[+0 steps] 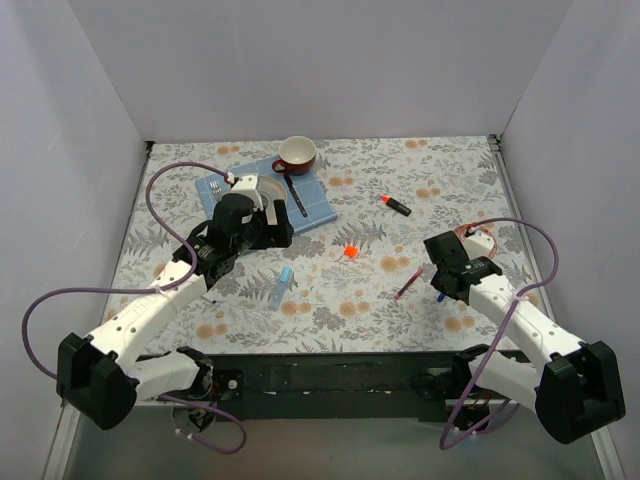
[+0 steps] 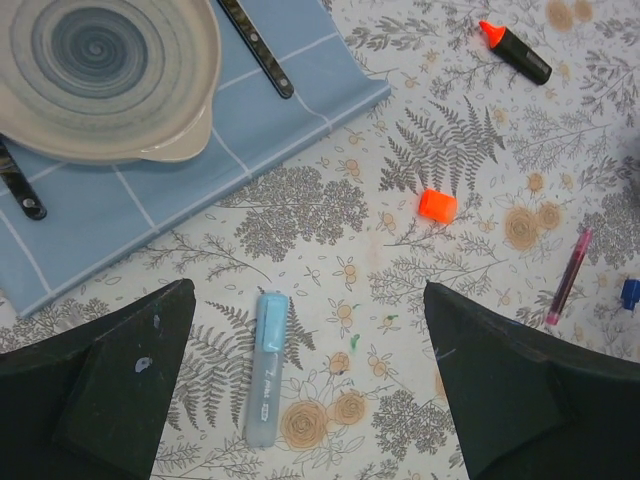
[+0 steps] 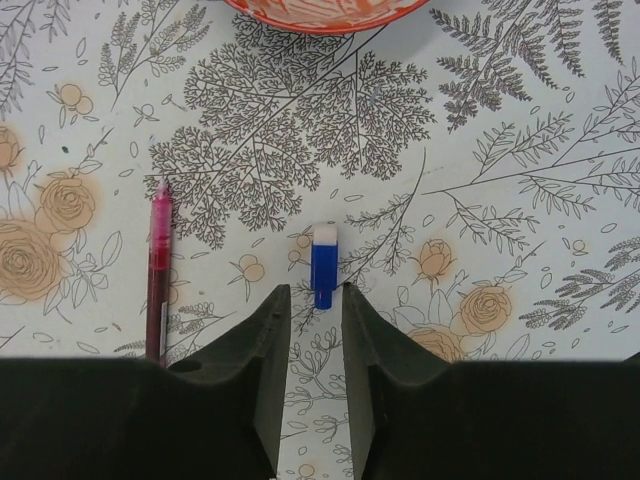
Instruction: Insert the pens into the pen caps
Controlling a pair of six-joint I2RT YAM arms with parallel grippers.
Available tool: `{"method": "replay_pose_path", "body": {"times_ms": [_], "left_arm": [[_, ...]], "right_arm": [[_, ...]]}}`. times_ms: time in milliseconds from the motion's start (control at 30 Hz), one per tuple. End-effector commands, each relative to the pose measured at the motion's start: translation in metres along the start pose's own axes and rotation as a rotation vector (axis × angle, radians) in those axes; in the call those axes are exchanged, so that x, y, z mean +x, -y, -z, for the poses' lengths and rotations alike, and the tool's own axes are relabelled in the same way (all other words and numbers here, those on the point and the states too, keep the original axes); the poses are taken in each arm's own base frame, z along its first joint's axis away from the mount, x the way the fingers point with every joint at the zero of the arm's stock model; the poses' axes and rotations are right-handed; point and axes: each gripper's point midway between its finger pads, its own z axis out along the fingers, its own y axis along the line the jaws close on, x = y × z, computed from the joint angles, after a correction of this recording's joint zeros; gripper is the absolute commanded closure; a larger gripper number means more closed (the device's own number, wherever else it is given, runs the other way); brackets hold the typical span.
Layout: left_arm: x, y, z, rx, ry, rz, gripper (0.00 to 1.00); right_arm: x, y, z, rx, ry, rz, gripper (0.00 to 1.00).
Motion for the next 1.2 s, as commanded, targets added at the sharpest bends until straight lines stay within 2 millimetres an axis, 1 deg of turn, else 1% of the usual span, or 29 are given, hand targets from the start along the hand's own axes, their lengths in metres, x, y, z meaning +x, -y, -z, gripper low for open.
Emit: {"method": "replay_pose_path", "body": {"times_ms": [0,67,100,167,200,267,300,333,367,400,433,467,500,533,567,600,633,667,700,767,800,867,900,933,967,1000,1033,1100,1167], "left_arm": [[-0.03,-0.014,0.024,-0.074,0.133,0.026,0.02],[-0.034,-0.022,0.026,-0.118,0.167,0.058,0.02],[-0.037,-0.031,0.026,-0.17,0.193,0.086,0.02],[-0.037,-0.037,0.023,-0.211,0.199,0.107,0.02],[-0.03,-0.046,0.018,-0.261,0.178,0.109,0.02],[-0.027,-0.051,0.013,-0.311,0.162,0.147,0.02],[-0.02,-0.055,0.012,-0.339,0.131,0.149,0.02],[-0.012,-0.06,0.004,-0.373,0.103,0.175,0.02],[-0.006,-0.063,0.001,-0.396,0.083,0.202,0.02],[0.005,-0.069,0.001,-0.427,0.038,0.219,0.02],[0.016,-0.077,-0.005,-0.45,-0.01,0.253,0.02],[0.023,-0.082,-0.006,-0.465,-0.031,0.324,0.02],[0.037,-0.104,-0.005,-0.515,-0.074,0.386,0.02],[0.045,-0.113,-0.006,-0.524,-0.101,0.444,0.02],[0.055,-0.112,-0.008,-0.478,-0.157,0.522,0.02],[0.057,-0.137,-0.005,-0.52,-0.152,0.612,0.03],[0.07,-0.148,-0.003,-0.543,-0.175,0.663,0.04],[0.071,-0.157,0.001,-0.561,-0.17,0.707,0.06],[0.073,-0.171,0.006,-0.611,-0.153,0.762,0.09],[0.07,-0.181,0.012,-0.663,-0.119,0.786,0.1],[0.069,-0.189,0.02,-0.73,-0.088,0.812,0.11],[0.068,-0.196,0.027,-0.8,-0.059,0.862,0.15],[0.081,-0.206,0.036,-0.894,-0.081,0.868,0.18],[0.085,-0.208,0.039,-0.941,-0.074,0.931,0.22],[0.086,-0.211,0.041,-0.977,-0.083,0.946,0.23],[0.098,-0.212,0.047,-1.031,-0.128,0.957,0.26],[0.107,-0.214,0.046,-1.07,-0.161,0.971,0.28],[0.12,-0.213,0.049,-1.118,-0.219,0.983,0.33],[0.134,-0.211,0.045,-1.136,-0.271,1.012,0.38]], "right_arm": [[-0.008,-0.012,-0.009,-0.023,0.002,0.019,0.69],[-0.011,-0.029,-0.008,-0.09,-0.01,0.044,0.71],[-0.012,-0.034,-0.007,-0.114,-0.011,0.075,0.71],[-0.015,-0.043,-0.004,-0.16,-0.01,0.082,0.71],[-0.018,-0.046,-0.002,-0.177,-0.002,0.092,0.71],[-0.019,-0.052,0.001,-0.215,-0.001,0.097,0.7],[-0.019,-0.052,0.004,-0.23,0.002,0.1,0.7],[-0.019,-0.053,0.006,-0.244,0.004,0.105,0.7],[-0.017,-0.056,0.009,-0.274,-0.003,0.108,0.69],[-0.017,-0.056,0.013,-0.294,0.004,0.105,0.69],[-0.018,-0.056,0.015,-0.312,0.01,0.104,0.69],[-0.016,-0.058,0.019,-0.336,0.007,0.104,0.69],[-0.021,-0.06,0.026,-0.37,0.031,0.09,0.69],[-0.021,-0.06,0.028,-0.388,0.038,0.089,0.69],[-0.02,-0.063,0.032,-0.416,0.04,0.09,0.69],[-0.026,-0.064,0.04,-0.45,0.066,0.076,0.69],[-0.026,-0.066,0.043,-0.473,0.071,0.078,0.69],[-0.026,-0.069,0.047,-0.504,0.075,0.085,0.69],[-0.029,-0.07,0.053,-0.529,0.091,0.079,0.69],[-0.03,-0.075,0.06,-0.57,0.094,0.081,0.69],[-0.032,-0.076,0.063,-0.585,0.103,0.084,0.69],[-0.034,-0.079,0.069,-0.612,0.108,0.087,0.69],[-0.035,-0.079,0.07,-0.619,0.112,0.09,0.69],[-0.035,-0.08,0.072,-0.628,0.114,0.096,0.69],[-0.035,-0.081,0.073,-0.635,0.112,0.096,0.69],[-0.036,-0.081,0.074,-0.638,0.114,0.097,0.69],[-0.036,-0.081,0.075,-0.641,0.116,0.096,0.69],[-0.034,-0.081,0.076,-0.654,0.114,0.095,0.69],[-0.033,-0.083,0.079,-0.673,0.111,0.089,0.69]]}}
